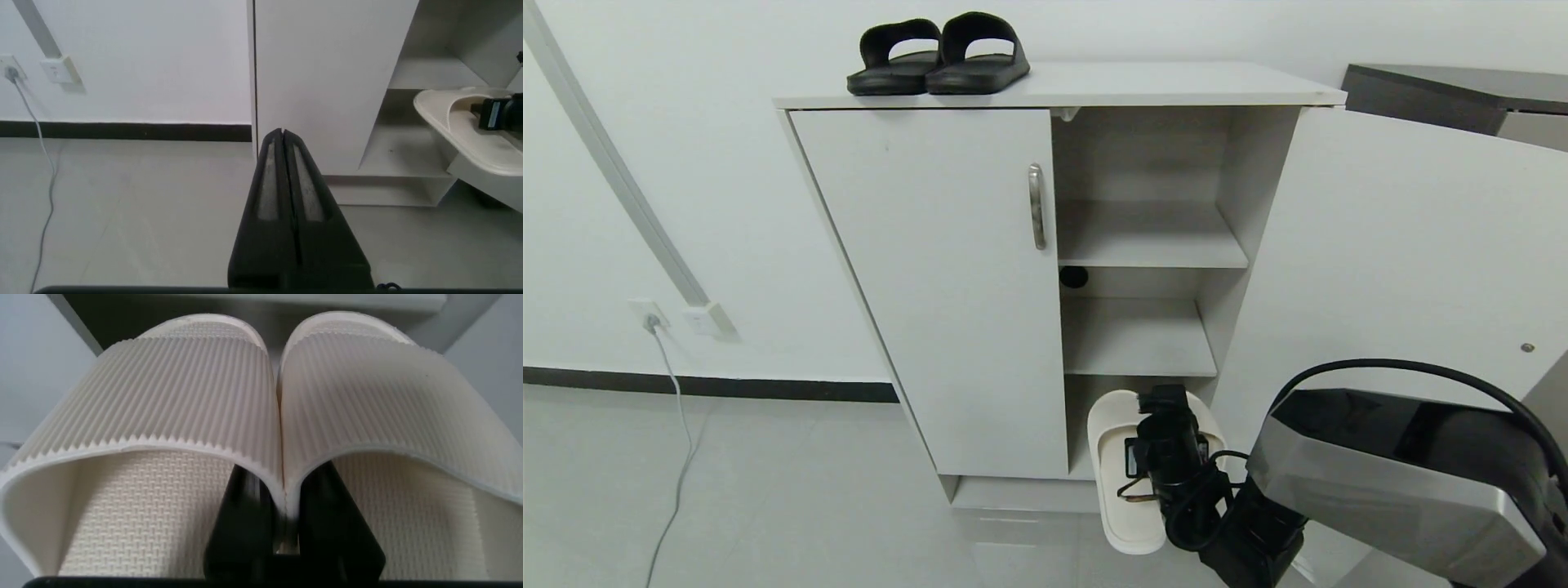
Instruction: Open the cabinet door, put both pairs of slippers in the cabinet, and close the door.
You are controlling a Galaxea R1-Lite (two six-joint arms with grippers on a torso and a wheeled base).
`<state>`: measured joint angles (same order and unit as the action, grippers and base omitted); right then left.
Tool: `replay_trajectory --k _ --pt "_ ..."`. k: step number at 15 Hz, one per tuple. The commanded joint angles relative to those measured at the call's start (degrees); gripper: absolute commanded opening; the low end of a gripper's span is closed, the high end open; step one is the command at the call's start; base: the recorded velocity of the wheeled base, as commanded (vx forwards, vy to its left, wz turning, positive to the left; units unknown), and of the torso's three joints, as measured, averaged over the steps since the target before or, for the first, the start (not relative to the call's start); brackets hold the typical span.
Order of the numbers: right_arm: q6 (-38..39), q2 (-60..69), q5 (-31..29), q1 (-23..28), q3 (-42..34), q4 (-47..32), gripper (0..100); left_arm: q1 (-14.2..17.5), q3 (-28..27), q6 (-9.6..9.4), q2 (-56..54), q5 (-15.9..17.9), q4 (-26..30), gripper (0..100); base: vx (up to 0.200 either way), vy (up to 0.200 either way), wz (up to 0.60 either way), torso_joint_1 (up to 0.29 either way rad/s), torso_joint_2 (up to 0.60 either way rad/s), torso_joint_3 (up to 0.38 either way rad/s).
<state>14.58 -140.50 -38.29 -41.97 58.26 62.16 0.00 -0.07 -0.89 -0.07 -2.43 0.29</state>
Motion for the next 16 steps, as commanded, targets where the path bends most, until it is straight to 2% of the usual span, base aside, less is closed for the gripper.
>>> replay_trajectory --k 1,4,13,16 --pt "-1.2 -0.8 0.0 0.6 0.0 2.5 0 0.0 0.0 0.01 0.1 0.0 0.0 0 0.0 0.0 0.0 0.012 0.0 -0.066" --pt "-7.8 -2.0 -0.3 1.1 -1.0 13.0 0 0.0 0.0 0.01 0.1 0.0 0.0 0 0.0 0.0 0.0 0.0 0.0 0.0" --pt "-8.5 -3.0 -0.3 1.8 -0.7 14.2 0 0.0 0.1 0.01 0.1 -0.1 0.0 0 0.0 0.0 0.0 0.0 0.0 0.0" --pt "-8.7 -2.9 -0.3 1.8 -0.5 14.2 0 0.0 0.0 -0.16 0.1 0.1 0.0 0 0.2 0.0 0.0 0.001 0.0 0.001"
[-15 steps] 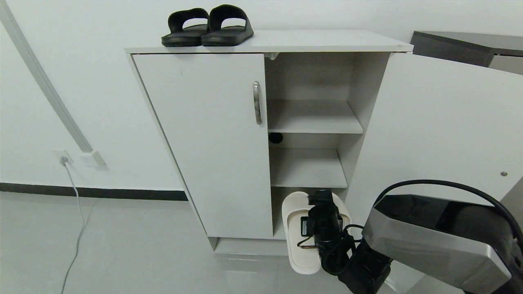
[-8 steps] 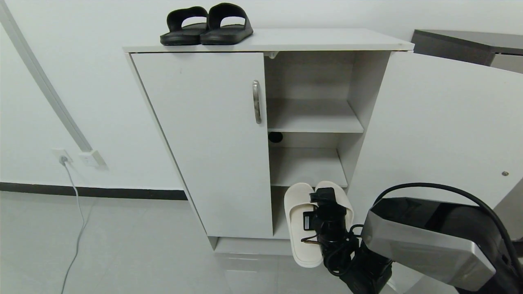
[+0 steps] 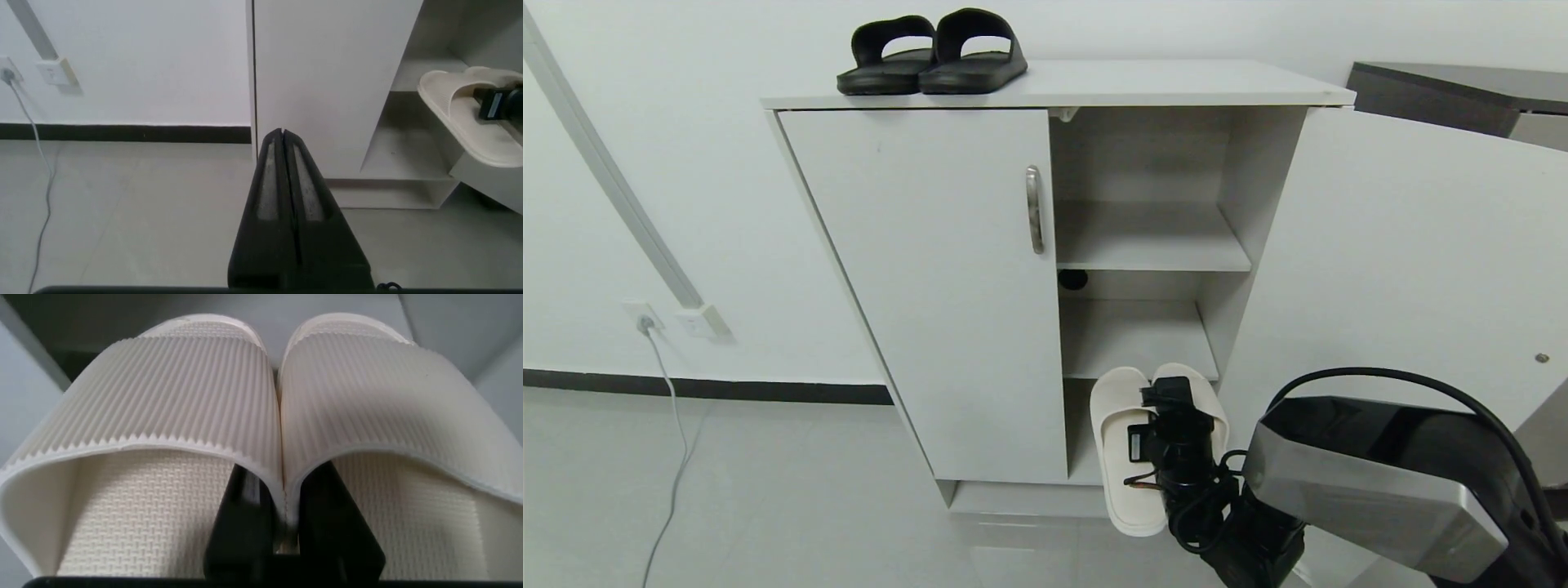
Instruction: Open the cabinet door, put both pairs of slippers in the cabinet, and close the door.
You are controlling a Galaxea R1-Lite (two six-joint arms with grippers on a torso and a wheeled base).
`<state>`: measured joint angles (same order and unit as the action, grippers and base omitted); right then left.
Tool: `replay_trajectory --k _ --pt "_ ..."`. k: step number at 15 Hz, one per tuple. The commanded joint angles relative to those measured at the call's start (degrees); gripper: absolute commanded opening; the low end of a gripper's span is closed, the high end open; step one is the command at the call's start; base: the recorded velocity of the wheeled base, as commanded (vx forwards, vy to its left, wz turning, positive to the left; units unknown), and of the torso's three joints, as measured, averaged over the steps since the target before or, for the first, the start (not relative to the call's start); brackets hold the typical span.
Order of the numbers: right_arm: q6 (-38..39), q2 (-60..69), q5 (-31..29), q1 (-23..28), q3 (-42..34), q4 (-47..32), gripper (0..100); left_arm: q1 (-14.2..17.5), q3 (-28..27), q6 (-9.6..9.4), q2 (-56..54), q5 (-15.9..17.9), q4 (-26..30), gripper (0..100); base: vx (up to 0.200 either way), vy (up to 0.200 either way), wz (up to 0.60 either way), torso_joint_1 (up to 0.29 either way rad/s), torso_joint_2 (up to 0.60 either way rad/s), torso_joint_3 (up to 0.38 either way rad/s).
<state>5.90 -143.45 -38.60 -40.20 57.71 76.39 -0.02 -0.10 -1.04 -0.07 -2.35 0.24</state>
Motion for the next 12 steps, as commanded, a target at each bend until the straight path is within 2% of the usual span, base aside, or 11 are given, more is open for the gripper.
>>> replay_trajectory --k 1,6,9,12 --pt "0.0 0.0 0.0 0.0 0.0 0.0 0 0.0 0.0 -0.02 0.1 0.0 0.1 0 0.2 0.0 0.0 -0.002 0.0 0.002" --pt "-0.4 -0.4 0.0 0.0 0.4 0.0 0 0.0 0.0 0.07 0.1 -0.2 0.0 0 0.2 0.0 0.0 0.005 0.0 0.004" --pt "-0.8 -1.1 0.5 0.1 3.8 -0.9 0 0.0 0.1 0.25 0.1 -0.3 0.0 0 0.0 0.0 0.0 0.0 0.0 0.0" --pt "-0.4 -3.2 0.8 1.5 11.3 -7.5 0 0.0 0.0 0.25 0.1 -0.3 0.0 0 0.0 0.0 0.0 0.0 0.0 0.0"
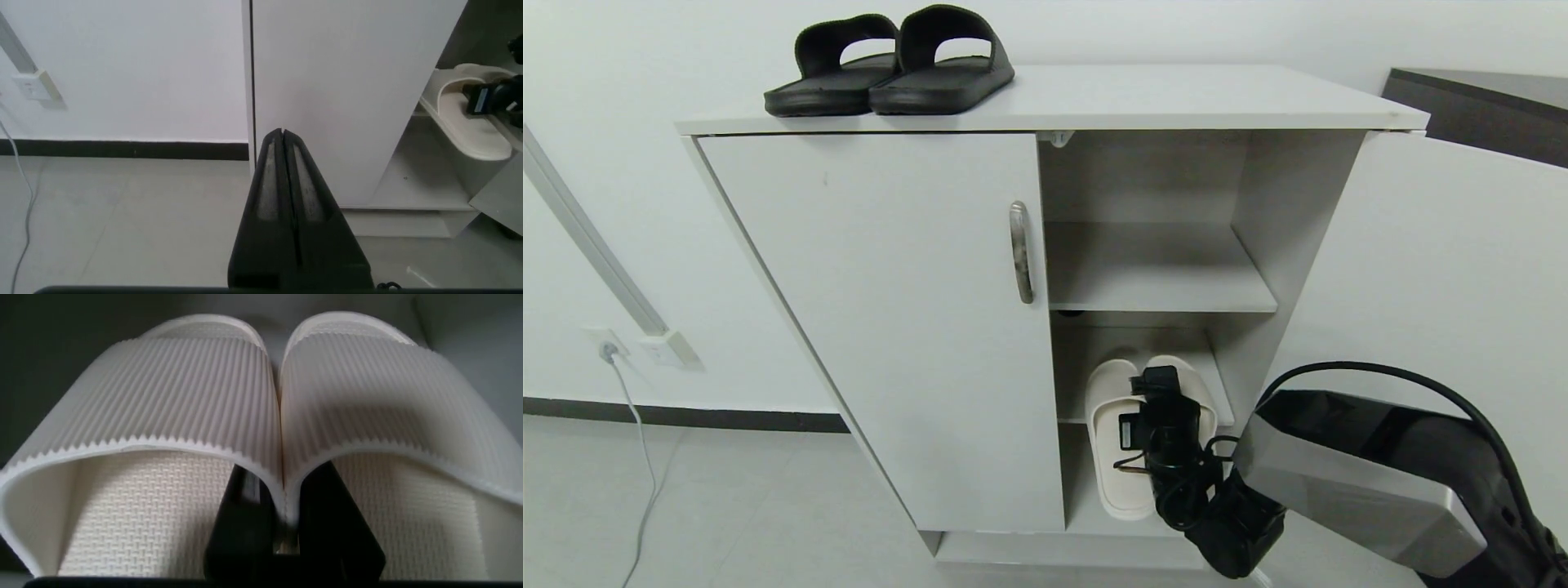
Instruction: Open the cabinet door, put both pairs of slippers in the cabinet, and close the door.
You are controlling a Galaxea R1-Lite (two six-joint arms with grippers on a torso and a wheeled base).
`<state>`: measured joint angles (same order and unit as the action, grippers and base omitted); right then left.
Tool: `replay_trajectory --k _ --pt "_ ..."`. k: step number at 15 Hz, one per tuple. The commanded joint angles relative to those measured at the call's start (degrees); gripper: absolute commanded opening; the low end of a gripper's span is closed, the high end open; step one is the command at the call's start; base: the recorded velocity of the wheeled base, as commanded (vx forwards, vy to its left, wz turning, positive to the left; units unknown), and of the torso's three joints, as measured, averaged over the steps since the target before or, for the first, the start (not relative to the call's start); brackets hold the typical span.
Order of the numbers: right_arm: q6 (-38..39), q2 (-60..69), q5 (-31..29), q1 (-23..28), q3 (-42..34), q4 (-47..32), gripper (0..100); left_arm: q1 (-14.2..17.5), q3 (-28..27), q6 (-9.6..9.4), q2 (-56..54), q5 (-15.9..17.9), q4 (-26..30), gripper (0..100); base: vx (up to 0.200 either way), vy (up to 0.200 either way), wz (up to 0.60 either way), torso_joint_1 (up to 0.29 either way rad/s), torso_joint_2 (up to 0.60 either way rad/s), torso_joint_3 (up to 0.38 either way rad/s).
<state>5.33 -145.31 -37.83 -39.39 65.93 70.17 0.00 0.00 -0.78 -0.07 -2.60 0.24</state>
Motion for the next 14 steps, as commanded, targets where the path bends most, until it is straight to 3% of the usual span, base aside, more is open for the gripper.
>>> replay_trajectory --k 1,9,14 --pt "0.4 -1.6 0.1 1.2 5.0 -3.0 0 0.0 0.0 -0.01 0.1 0.0 0.0 0 0.0 0.0 0.0 0.0 0.0 0.0" --pt "0.5 -8.9 2.9 5.5 33.6 -23.7 0 0.0 0.0 0.08 0.1 -0.1 0.0 0 0.0 0.0 0.0 0.0 0.0 0.0" --pt "0.5 -11.5 3.1 7.0 42.7 -29.1 0 0.0 0.0 0.16 0.1 -0.2 0.0 0 0.0 0.0 0.0 0.0 0.0 0.0"
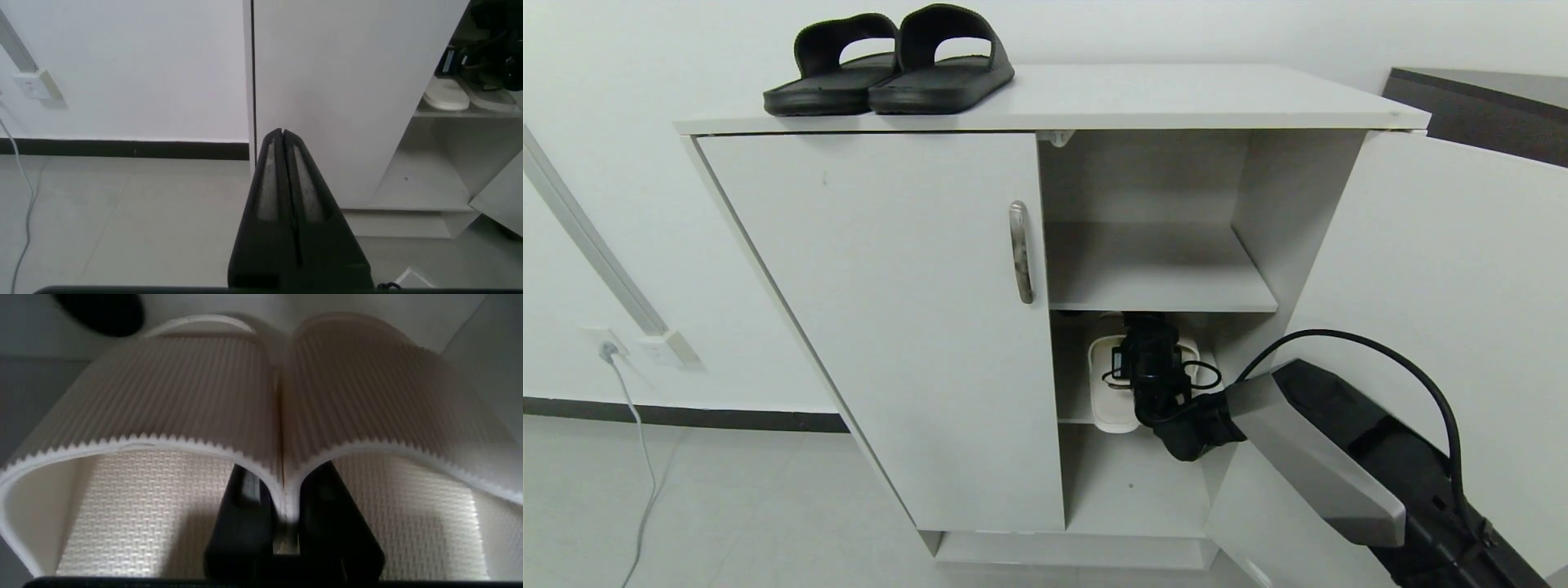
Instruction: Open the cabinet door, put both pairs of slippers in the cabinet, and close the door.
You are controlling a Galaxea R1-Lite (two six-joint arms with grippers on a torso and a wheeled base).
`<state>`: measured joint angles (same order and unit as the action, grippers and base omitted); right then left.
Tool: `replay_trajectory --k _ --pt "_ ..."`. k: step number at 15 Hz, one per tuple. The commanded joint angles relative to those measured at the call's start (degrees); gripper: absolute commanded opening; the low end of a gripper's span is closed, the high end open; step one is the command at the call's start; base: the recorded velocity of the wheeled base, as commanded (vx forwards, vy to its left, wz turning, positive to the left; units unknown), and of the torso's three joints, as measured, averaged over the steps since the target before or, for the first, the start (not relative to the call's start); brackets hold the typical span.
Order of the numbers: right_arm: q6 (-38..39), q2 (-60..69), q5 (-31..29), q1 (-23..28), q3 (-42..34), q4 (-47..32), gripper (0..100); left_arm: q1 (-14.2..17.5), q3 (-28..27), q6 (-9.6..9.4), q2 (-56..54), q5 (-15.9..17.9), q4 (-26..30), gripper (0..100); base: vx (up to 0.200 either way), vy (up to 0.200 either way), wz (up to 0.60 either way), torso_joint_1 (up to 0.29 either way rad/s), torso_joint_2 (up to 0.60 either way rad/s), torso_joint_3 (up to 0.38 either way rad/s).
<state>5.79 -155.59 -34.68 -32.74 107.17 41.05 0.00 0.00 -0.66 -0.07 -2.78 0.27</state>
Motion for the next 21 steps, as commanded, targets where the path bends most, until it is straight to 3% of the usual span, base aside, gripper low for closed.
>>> replay_trajectory --k 1,19,20,21 --pt "0.0 -1.4 0.2 0.5 1.6 -0.2 0 0.0 0.0 -0.04 0.1 0.0 0.0 0 0.0 0.0 0.0 0.0 0.0 0.0" --pt "-0.1 -3.2 0.8 1.5 1.9 -0.3 0 0.0 0.0 0.04 0.1 0.0 0.0 0 0.0 0.0 0.0 0.0 0.0 0.0" --pt "-0.1 -3.3 0.8 1.5 1.9 -0.3 100 0.0 0.0 0.04 0.1 0.0 0.0 0 0.0 0.0 0.0 0.0 0.0 0.0" --pt "-0.1 -3.3 0.8 1.5 1.7 -0.3 100 0.0 0.0 0.04 0.1 0.0 0.0 0 0.0 0.0 0.0 0.0 0.0 0.0"
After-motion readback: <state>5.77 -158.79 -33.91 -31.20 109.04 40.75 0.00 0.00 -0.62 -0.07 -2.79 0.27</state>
